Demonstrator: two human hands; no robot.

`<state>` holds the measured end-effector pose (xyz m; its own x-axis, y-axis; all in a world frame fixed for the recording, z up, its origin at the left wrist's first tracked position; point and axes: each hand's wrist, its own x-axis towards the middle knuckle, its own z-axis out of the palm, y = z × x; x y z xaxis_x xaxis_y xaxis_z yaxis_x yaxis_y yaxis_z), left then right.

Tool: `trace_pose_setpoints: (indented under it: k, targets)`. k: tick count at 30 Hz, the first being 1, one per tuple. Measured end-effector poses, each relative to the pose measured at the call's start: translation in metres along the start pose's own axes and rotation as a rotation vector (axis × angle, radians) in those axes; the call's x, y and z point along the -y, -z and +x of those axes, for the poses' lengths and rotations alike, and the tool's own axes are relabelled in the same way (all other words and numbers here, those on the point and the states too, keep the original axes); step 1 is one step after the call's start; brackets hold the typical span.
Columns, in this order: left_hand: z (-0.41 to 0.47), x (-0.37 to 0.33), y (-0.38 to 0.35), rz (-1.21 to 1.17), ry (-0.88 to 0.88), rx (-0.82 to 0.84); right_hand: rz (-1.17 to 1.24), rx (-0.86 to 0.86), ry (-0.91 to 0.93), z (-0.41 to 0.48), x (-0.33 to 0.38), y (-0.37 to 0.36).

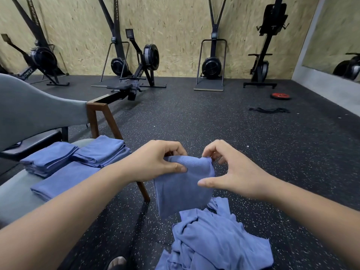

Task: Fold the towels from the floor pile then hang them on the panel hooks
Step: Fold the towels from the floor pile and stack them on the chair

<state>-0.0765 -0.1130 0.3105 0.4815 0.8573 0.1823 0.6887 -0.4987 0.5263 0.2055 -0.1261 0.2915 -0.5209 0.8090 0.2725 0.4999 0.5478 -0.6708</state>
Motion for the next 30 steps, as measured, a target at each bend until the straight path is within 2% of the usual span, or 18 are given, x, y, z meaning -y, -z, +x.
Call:
trace_pose_setpoints:
  k: [5,9,11,13,16,18,25,28,30]
  targets:
    - [-0.005,0.003,0.005,-0.013,-0.003,0.009,-0.143,-0.097,0.129,0.009,-0.003,-0.005]
    - [-0.014,0.011,0.017,-0.067,0.023,-0.027,-0.030,-0.213,0.162,0.012,-0.004,-0.004]
    - [-0.019,0.016,0.022,-0.082,0.041,-0.031,0.014,-0.264,0.120,0.014,0.002,-0.003]
    - [-0.025,0.019,0.024,-0.070,0.048,-0.022,0.028,-0.201,0.099,0.017,0.012,-0.006]
    - [-0.034,0.018,0.024,-0.048,0.054,-0.013,-0.049,-0.059,0.235,0.024,0.019,-0.019]
    - [-0.039,0.021,0.027,-0.064,0.069,-0.019,-0.046,-0.056,0.267,0.029,0.021,-0.026]
    - [-0.068,0.037,0.042,-0.171,0.126,-0.084,-0.091,-0.112,0.189,0.042,0.024,-0.030]
    - [-0.080,0.042,0.050,-0.157,0.152,-0.071,0.053,-0.139,0.143,0.050,0.036,-0.039]
    - [-0.087,0.044,0.054,-0.176,0.171,-0.048,0.168,-0.021,0.108,0.061,0.050,-0.048]
